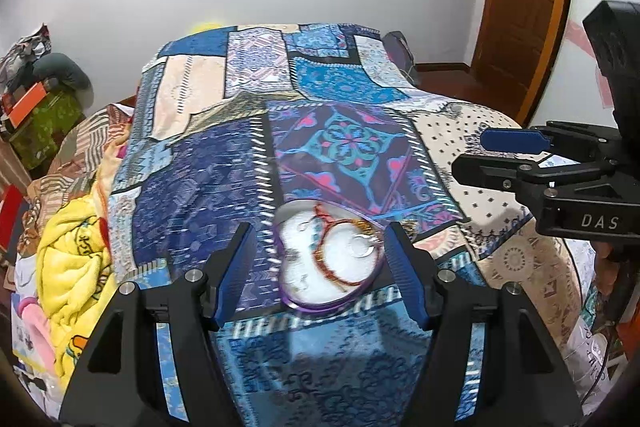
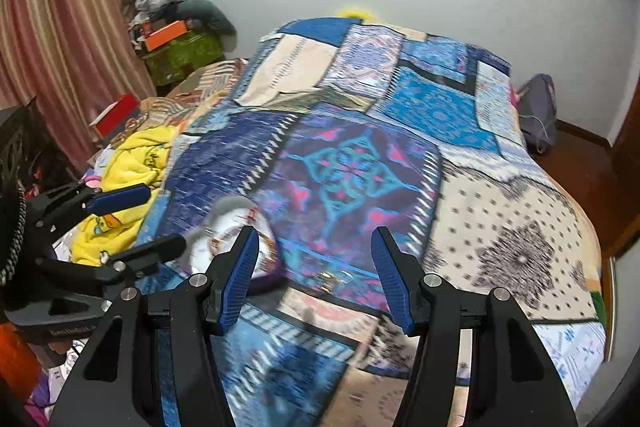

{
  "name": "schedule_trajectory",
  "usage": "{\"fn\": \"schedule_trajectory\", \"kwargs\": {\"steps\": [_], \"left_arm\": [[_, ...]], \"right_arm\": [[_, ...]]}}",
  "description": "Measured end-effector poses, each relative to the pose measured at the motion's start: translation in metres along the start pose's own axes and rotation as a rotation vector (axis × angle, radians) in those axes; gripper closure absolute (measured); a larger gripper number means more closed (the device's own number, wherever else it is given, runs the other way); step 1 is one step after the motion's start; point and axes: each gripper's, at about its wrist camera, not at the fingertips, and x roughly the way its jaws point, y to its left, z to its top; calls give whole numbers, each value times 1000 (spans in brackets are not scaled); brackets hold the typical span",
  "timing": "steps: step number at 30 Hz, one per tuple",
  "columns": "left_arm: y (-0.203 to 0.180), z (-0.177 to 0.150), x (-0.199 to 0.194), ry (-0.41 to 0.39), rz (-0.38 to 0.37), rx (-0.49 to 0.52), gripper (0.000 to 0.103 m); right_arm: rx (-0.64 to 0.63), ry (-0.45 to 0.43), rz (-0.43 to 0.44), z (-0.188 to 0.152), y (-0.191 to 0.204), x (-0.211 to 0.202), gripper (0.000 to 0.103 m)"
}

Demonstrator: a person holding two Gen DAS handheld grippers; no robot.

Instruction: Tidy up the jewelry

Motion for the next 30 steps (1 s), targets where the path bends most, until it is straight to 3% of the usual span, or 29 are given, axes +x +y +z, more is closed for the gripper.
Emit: {"fn": "schedule_trajectory", "kwargs": {"steps": [9, 14, 20, 27, 30], "left_arm": [[-37, 0, 32, 74, -96, 31, 38], [-56, -3, 49, 120, -190, 26, 38], [-72, -6, 71, 196, -292, 12, 54], [-66, -10, 97, 262, -247, -22, 68], [-63, -10, 100, 257, -200, -7, 68]], "right_arm": [[52, 43, -64, -23, -45, -3, 49], [70, 71, -84, -36, -60, -1, 49], [103, 86, -79, -45, -74, 0, 49], [103, 88, -48, -48, -75, 4, 49], [85, 95, -30, -49, -70, 8, 49]]}}
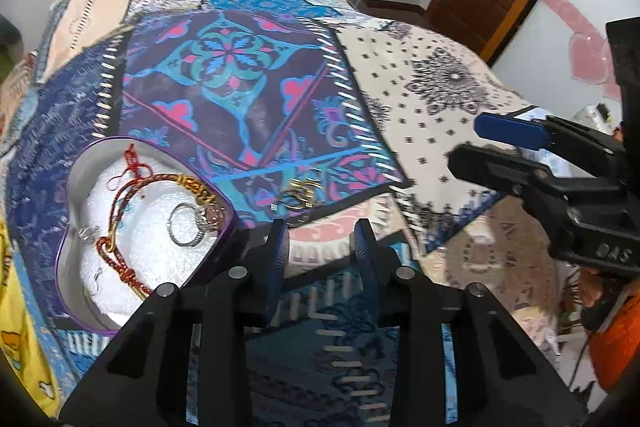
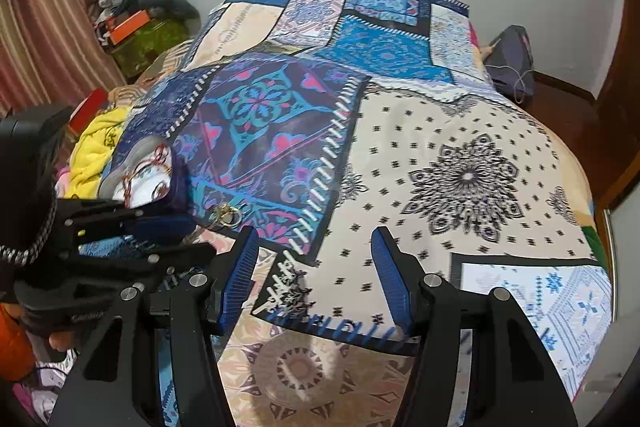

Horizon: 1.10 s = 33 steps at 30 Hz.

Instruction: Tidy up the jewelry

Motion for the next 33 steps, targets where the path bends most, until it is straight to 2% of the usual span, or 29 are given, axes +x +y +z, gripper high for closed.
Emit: {"fn": "schedule_trajectory", "kwargs": {"steps": [2, 12, 14, 16, 20, 25, 33], "left_arm": [[4, 0, 2, 3, 27, 4, 68], [7, 7, 16, 10, 3, 24, 68], [8, 9, 18, 5, 5, 23, 73], [10, 9, 19, -1, 12, 15, 83], [18, 9, 17, -7, -20, -10, 83], [23, 4, 7, -21, -20, -29, 83], [31, -3, -18, -73, 18, -17, 83]], "right_arm": [[-10, 8, 12, -1, 3, 4, 49], [-9, 19, 34, -1, 6, 11, 49], [-11, 20, 35, -1, 6, 11, 49], [-16, 19, 36, -1, 7, 11, 49], [-23, 24, 43, -1, 9, 13, 49], [-26, 45, 67, 0, 15, 22, 49], [-37, 96, 129, 6, 31, 46, 50]]}}
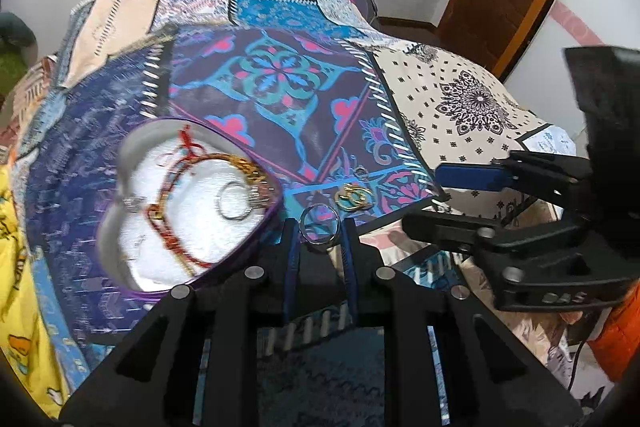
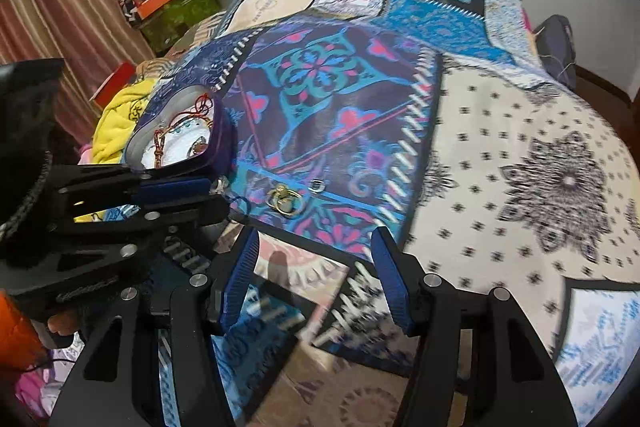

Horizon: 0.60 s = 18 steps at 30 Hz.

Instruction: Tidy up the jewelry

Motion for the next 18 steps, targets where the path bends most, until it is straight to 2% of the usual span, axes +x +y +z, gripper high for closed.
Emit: {"fn": "schedule_trajectory", "kwargs": {"steps": [5, 12, 15, 18], "left_arm": [[5, -3, -3, -3, -1, 7, 83], [8, -7, 1, -3, -16, 6, 83], [9, -8, 2, -1, -21, 3, 83], [10, -9, 2, -2, -21, 2, 83]], "right_arm": [[8, 45, 26, 8, 4, 20, 68], [16, 50, 8, 15, 6, 30, 77], [-3, 42, -19, 14, 9, 33, 85], [-7, 37, -23, 14, 9, 32, 85]]}}
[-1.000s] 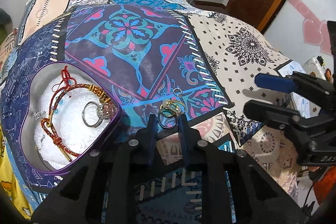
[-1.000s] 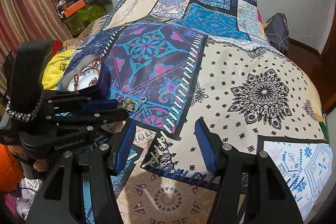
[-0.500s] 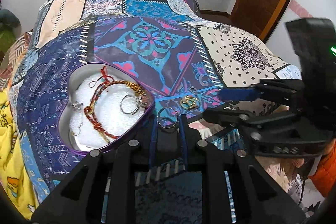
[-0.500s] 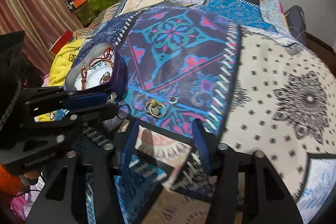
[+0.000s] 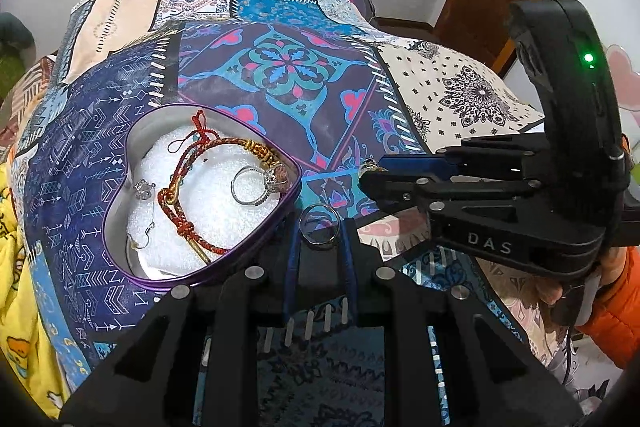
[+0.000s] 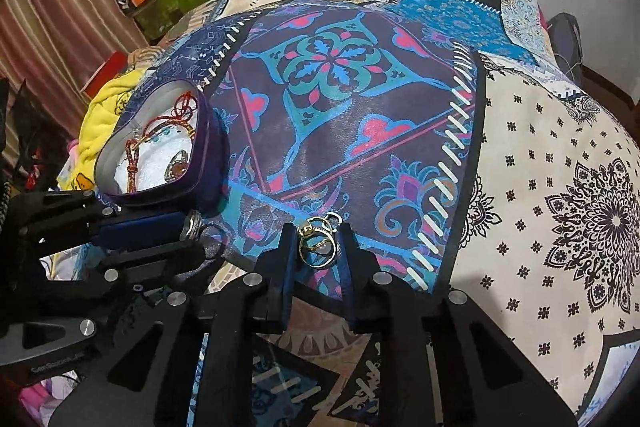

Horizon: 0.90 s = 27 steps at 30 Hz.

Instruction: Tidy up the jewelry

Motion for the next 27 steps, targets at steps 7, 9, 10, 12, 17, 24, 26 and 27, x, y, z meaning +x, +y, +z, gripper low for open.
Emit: {"fn": "schedule_trajectory", "kwargs": {"steps": [7, 9, 10, 12, 17, 24, 26, 27], "left_arm": [[-1, 2, -9, -20, 2, -1, 83], [-1, 3, -12, -27, 3, -2, 83], [-2, 4, -15, -33, 1, -4, 83], [-2, 5, -19, -44, 5, -3, 83], [-4, 9, -36, -85, 16, -1, 83], [1, 13, -67, -155, 55, -2, 83], [3, 13, -76, -175, 67, -3, 83], [5, 13, -80, -183, 73, -4, 83]], "right_arm": [[12, -24, -1, -4, 1, -14, 86], [7, -34, -6, -3, 2, -20, 86], [5, -41, -10, -3, 2, -24, 86], [0, -56, -10, -2, 4, -31, 86], [-20, -107, -22, 3, 12, -51, 86], [-36, -193, -10, 16, 28, -77, 86], [-39, -211, -7, 19, 33, -82, 86], [-42, -221, -3, 21, 36, -85, 86]]}}
